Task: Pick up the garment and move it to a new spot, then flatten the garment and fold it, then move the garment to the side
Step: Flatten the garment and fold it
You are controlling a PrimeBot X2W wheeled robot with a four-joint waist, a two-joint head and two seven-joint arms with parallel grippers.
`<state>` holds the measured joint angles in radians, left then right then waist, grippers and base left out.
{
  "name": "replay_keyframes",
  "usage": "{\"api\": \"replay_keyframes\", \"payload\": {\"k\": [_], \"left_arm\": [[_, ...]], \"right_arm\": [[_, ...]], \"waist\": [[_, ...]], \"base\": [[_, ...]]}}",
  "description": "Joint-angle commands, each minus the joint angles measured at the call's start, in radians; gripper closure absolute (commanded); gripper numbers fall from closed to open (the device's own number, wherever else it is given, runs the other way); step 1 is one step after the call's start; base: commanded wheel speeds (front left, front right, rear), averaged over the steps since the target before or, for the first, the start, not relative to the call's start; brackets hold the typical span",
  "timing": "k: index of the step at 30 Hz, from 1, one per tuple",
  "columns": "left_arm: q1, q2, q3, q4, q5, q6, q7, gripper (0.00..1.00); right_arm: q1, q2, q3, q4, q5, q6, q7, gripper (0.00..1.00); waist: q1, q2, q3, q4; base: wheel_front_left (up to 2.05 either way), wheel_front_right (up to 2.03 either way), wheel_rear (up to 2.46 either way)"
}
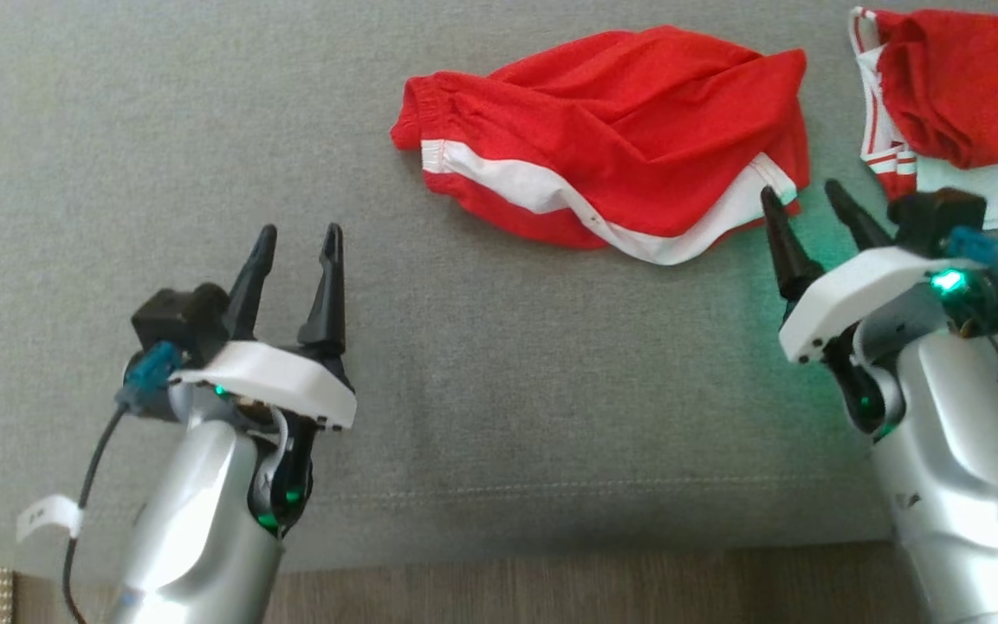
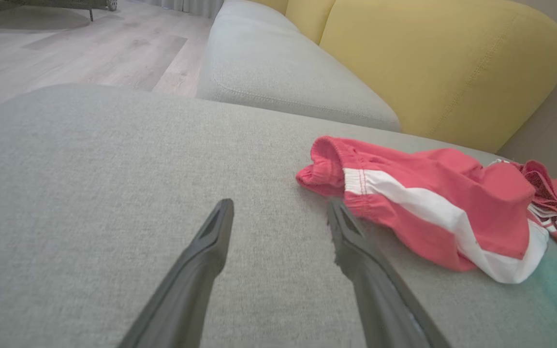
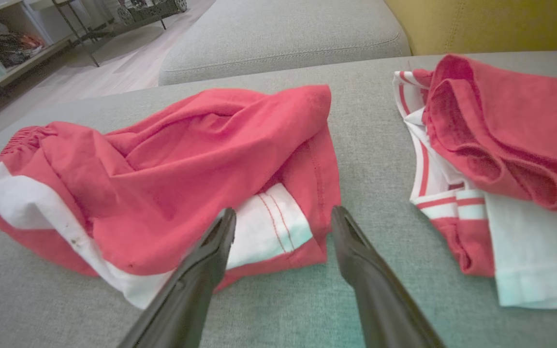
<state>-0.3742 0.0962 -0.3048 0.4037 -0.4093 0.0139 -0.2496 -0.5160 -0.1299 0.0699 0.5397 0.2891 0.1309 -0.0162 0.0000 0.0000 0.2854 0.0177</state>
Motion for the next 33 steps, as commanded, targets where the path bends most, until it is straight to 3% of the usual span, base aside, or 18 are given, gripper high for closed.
{"api": "replay_keyframes", "payload": {"k": [1,27,28,29,30,33], "left_arm": [[-0.01,0.009,0.043,-0.04,0.016,-0.003,-0.012,0.0],[-0.006,-0.042,0.125,-0.014,0.113,-0.063,-0.012,0.0],[-0.006,-0.043,0.127,-0.012,0.114,-0.064,-0.012,0.0],[-0.006,-0.043,0.129,-0.01,0.115,-0.064,-0.012,0.0],[-0.006,-0.043,0.131,-0.008,0.116,-0.064,-0.012,0.0],[-0.003,-0.044,0.137,-0.004,0.117,-0.065,-0.012,0.0]], "right_arm": [[-0.036,-0.009,0.021,-0.017,0.011,0.0,-0.001,0.0],[-0.146,-0.056,0.153,0.142,0.111,0.0,-0.048,0.0],[-0.147,-0.057,0.156,0.146,0.11,0.0,-0.052,0.1],[-0.147,-0.059,0.159,0.15,0.109,0.0,-0.056,0.46],[-0.147,-0.06,0.16,0.153,0.108,0.0,-0.059,0.6],[-0.142,-0.062,0.16,0.158,0.107,0.0,-0.072,0.82]], "waist": [[0.0,0.0,0.007,0.008],[0.0,0.0,0.047,0.026],[0.0,0.0,0.046,0.025],[0.0,0.0,0.044,0.024],[0.0,0.0,0.043,0.023],[0.0,0.0,0.033,0.016]], "base": [[0.0,0.0,0.0],[0.0,0.0,0.0],[0.0,0.0,0.0],[0.0,0.0,0.0],[0.0,0.0,0.0],[0.0,0.0,0.0]]}}
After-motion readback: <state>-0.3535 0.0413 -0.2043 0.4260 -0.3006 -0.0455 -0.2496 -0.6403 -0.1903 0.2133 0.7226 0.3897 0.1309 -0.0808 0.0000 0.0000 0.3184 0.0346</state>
